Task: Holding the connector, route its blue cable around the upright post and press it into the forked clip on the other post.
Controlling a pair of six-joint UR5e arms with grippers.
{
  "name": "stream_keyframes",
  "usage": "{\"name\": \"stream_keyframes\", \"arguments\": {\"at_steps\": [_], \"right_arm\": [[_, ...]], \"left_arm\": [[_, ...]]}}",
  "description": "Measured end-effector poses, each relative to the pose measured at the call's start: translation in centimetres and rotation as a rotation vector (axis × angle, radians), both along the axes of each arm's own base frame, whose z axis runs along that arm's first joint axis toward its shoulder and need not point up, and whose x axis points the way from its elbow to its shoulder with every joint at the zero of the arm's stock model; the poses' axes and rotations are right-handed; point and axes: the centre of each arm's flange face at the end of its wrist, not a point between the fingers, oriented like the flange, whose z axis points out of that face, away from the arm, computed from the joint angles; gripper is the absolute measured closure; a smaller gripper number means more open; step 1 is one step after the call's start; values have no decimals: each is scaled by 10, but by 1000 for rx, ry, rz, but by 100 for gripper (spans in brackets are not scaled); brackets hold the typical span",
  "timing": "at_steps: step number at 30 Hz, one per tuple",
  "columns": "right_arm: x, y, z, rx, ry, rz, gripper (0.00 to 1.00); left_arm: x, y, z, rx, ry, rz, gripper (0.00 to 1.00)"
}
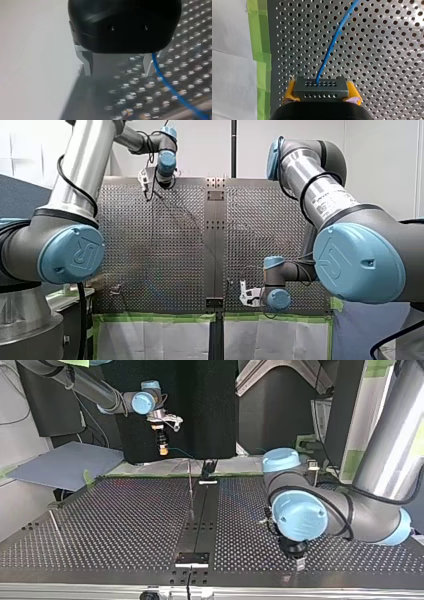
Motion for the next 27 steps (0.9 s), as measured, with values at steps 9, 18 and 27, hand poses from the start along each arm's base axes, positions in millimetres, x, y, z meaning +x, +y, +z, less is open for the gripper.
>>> {"name": "stream_keyframes", "arguments": {"at_steps": [9,18,27], "right_arm": [[-1,0,0,0,0,-1,100],[0,0,0,0,0,0,100],[0,0,0,0,1,2,100]], "left_arm": [[-4,-17,-27,3,76,-21,1],[-12,-20,-46,30,119,0,1],[-17,-30,-59,49,100,17,1]]}}
